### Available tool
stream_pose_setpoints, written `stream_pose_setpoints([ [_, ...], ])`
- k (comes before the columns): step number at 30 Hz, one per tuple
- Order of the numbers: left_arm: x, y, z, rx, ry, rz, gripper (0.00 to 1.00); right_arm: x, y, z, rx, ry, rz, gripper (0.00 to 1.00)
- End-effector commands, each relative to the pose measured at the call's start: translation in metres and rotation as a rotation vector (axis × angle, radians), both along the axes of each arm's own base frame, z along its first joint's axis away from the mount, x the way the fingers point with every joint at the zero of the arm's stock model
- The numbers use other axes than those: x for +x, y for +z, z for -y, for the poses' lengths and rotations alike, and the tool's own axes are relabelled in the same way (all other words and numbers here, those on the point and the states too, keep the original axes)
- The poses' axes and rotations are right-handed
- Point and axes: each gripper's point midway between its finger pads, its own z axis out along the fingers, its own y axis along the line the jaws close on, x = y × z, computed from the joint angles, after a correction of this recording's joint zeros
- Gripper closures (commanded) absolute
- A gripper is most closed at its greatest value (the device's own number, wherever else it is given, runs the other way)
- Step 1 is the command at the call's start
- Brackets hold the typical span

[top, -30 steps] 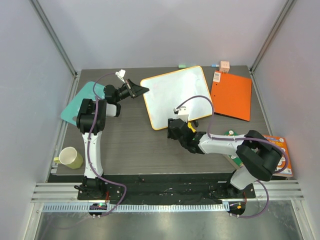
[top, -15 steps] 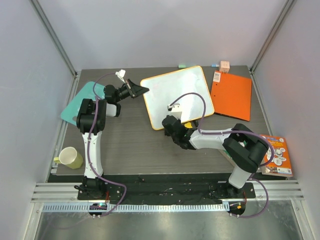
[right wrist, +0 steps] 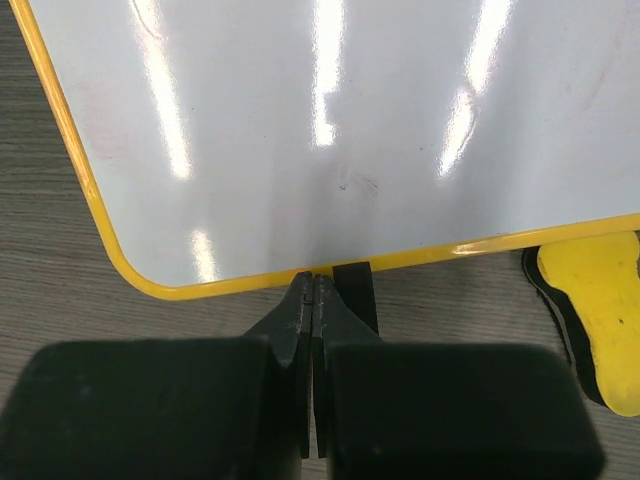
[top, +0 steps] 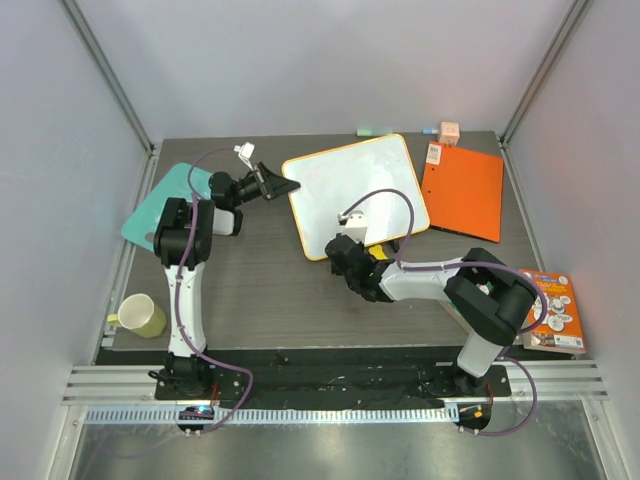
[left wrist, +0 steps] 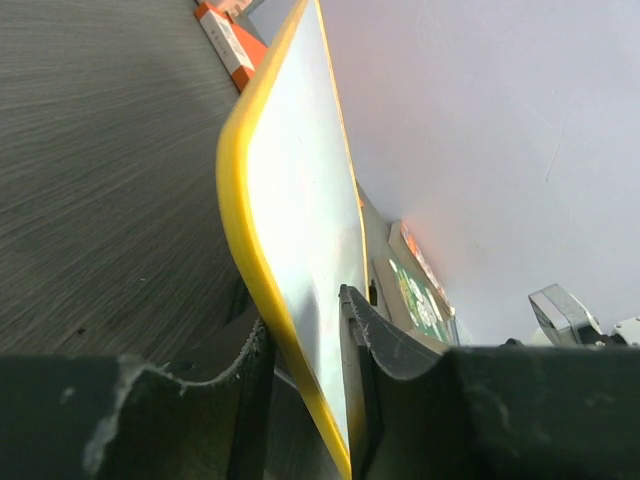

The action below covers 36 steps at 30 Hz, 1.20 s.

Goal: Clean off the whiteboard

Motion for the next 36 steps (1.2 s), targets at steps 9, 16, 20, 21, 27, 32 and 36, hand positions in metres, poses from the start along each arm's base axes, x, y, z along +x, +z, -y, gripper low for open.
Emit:
stream_pose_setpoints([
  [9,-0.026,0.063,0.003,0.003,-0.013,0.369,0.00,-0.005,-0.028,0.018,-0.040,-0.062,-0.027,0.99],
  [16,-0.030,0.070,-0.008,0.013,0.030,0.388,0.00,-0.006,-0.036,0.017,-0.037,-0.058,-0.039,0.99],
  [20,-0.024,0.069,-0.027,0.020,0.119,0.383,0.00,-0.006,-0.034,0.014,-0.028,-0.046,-0.039,0.99],
  [21,-0.023,0.064,-0.033,0.022,0.144,0.363,0.00,-0.006,-0.034,0.014,-0.032,-0.042,-0.039,0.99],
  [27,-0.009,0.058,-0.073,0.022,0.330,0.320,0.00,-0.008,-0.010,-0.008,-0.013,0.036,-0.016,0.99],
  [32,-0.001,0.048,-0.101,0.031,0.437,0.274,0.00,-0.023,0.015,-0.032,0.013,0.113,0.017,0.99],
  [36,0.003,0.041,-0.103,0.025,0.442,0.247,0.00,-0.029,0.035,-0.027,0.080,0.118,0.053,0.99],
])
